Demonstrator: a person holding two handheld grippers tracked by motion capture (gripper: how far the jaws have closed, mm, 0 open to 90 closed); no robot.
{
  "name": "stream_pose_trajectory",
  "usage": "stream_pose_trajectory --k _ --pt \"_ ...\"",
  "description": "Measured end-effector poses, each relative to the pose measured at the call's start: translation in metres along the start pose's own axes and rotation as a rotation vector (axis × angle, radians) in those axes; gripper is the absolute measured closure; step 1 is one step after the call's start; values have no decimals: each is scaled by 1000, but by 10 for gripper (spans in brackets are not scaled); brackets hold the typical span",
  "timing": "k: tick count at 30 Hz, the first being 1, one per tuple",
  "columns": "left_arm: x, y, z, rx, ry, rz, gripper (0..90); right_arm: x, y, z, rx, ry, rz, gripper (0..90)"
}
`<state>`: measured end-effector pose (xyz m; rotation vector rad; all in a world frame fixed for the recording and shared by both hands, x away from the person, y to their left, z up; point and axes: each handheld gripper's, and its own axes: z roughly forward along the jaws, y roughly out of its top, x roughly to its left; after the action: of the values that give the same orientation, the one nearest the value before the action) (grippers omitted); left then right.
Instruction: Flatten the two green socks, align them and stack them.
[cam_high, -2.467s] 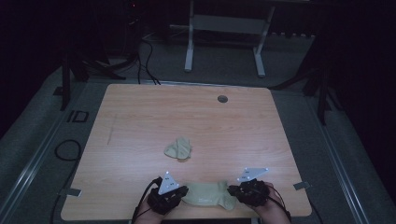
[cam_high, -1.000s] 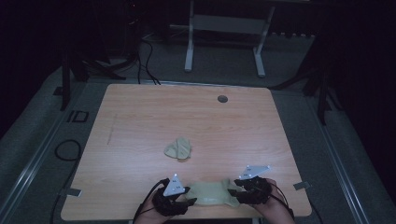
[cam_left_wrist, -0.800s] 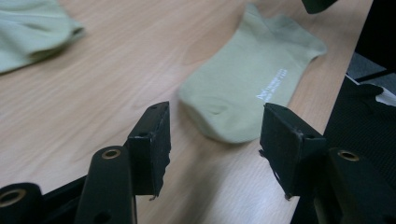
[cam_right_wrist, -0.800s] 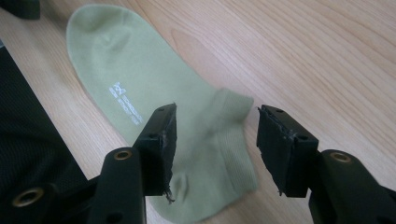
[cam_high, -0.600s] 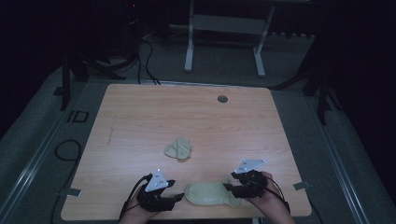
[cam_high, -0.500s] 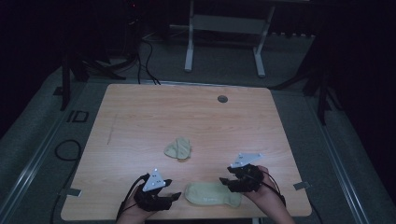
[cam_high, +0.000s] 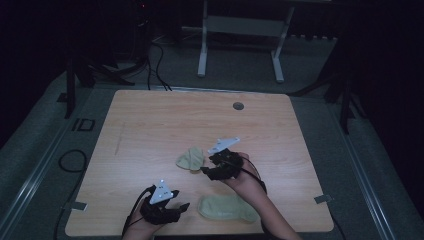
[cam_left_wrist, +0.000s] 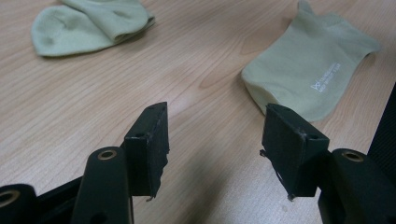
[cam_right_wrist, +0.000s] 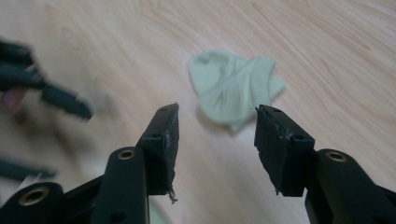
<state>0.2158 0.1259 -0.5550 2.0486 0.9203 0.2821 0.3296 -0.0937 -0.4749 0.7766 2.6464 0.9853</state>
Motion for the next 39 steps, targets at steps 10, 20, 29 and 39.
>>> stream_pose_trajectory --k 10,20,29,39 --pt "3 0 -3 -13 -17 -21 413 -13 32 64 104 -29 54 486" --pt "4 -1 -3 -15 -18 -28 413 -18 30 113 193 -69 105 427" --pt "3 -1 -3 -16 -19 -26 395 -5 30 119 183 -195 25 688" --pt "5 -3 -1 -3 -21 -27 395 -14 36 106 240 -223 36 821"
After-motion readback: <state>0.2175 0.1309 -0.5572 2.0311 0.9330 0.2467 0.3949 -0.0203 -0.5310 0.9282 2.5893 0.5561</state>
